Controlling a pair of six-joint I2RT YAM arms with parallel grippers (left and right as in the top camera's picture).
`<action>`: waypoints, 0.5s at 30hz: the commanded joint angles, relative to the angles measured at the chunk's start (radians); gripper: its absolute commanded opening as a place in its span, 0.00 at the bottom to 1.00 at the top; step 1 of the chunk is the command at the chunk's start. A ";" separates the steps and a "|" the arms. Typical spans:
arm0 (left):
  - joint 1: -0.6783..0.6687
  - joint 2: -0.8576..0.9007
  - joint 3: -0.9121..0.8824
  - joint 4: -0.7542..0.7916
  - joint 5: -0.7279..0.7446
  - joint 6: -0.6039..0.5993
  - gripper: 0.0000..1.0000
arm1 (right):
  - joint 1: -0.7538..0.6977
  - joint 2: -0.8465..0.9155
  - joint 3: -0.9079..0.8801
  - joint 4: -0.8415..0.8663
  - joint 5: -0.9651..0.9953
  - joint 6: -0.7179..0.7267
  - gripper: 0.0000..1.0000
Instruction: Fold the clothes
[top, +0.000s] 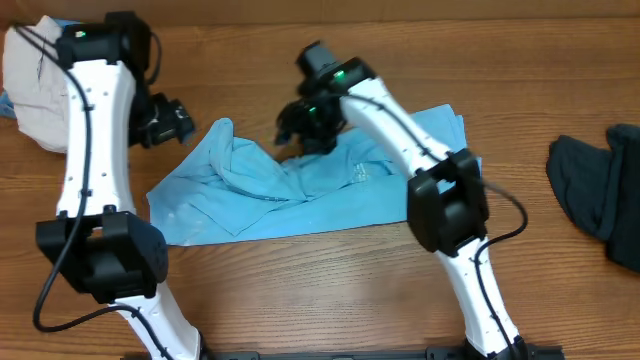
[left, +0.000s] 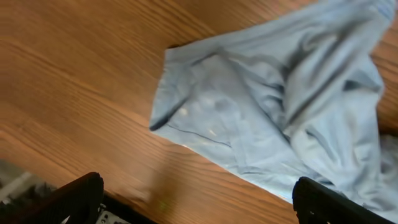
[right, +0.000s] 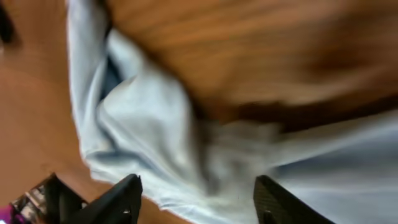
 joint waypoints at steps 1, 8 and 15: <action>0.115 -0.030 0.005 -0.003 0.042 0.045 1.00 | -0.063 -0.008 -0.005 -0.033 0.013 -0.033 0.63; 0.198 -0.030 0.005 -0.003 0.053 0.095 1.00 | -0.029 -0.008 -0.201 0.116 -0.091 -0.027 0.60; 0.198 -0.030 0.005 -0.003 0.053 0.101 1.00 | 0.033 -0.008 -0.203 0.150 -0.101 -0.021 0.58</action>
